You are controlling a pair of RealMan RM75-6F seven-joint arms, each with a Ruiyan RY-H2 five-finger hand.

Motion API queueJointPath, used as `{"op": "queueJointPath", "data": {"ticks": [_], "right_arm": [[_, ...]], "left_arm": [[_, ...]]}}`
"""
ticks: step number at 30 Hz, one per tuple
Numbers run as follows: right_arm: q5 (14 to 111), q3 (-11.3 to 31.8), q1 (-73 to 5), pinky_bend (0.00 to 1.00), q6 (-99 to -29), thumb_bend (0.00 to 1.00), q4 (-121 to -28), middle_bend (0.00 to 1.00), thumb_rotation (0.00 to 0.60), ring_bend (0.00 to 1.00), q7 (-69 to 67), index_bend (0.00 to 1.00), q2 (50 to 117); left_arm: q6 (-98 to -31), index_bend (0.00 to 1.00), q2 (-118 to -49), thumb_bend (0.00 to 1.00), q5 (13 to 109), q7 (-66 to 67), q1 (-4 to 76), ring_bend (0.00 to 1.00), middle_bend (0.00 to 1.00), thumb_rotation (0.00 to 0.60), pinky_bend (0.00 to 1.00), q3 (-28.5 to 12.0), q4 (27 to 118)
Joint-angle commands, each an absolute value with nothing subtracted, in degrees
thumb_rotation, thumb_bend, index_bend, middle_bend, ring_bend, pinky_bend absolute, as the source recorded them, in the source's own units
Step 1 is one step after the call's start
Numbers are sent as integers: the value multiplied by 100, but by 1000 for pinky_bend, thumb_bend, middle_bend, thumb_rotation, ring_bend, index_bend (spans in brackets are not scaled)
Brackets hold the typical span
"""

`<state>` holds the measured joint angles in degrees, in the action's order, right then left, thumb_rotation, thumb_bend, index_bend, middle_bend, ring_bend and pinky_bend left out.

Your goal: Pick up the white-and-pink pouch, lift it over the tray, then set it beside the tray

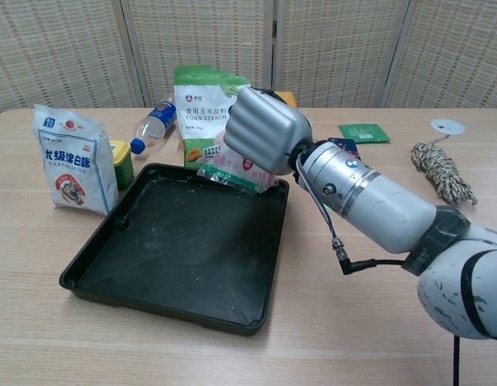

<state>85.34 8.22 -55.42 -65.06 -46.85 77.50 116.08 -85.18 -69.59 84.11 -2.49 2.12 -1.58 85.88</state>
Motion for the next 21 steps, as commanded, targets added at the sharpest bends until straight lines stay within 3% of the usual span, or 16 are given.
{"op": "queueJointPath", "data": {"ticks": [1, 21], "right_arm": [[8557, 797, -5520, 970, -6502, 467, -4630, 661, 600, 1000, 7728, 859, 11596], [8588, 873, -5509, 970, -6443, 467, -4605, 662, 600, 1000, 7703, 860, 11600]], "left_arm": [[-8516, 40, -6959, 332, 8402, -250, 206, 139, 146, 600, 41, -155, 8582], [-8520, 32, -6931, 333, 8384, -222, 198, 139, 146, 600, 41, -167, 8626]]}}
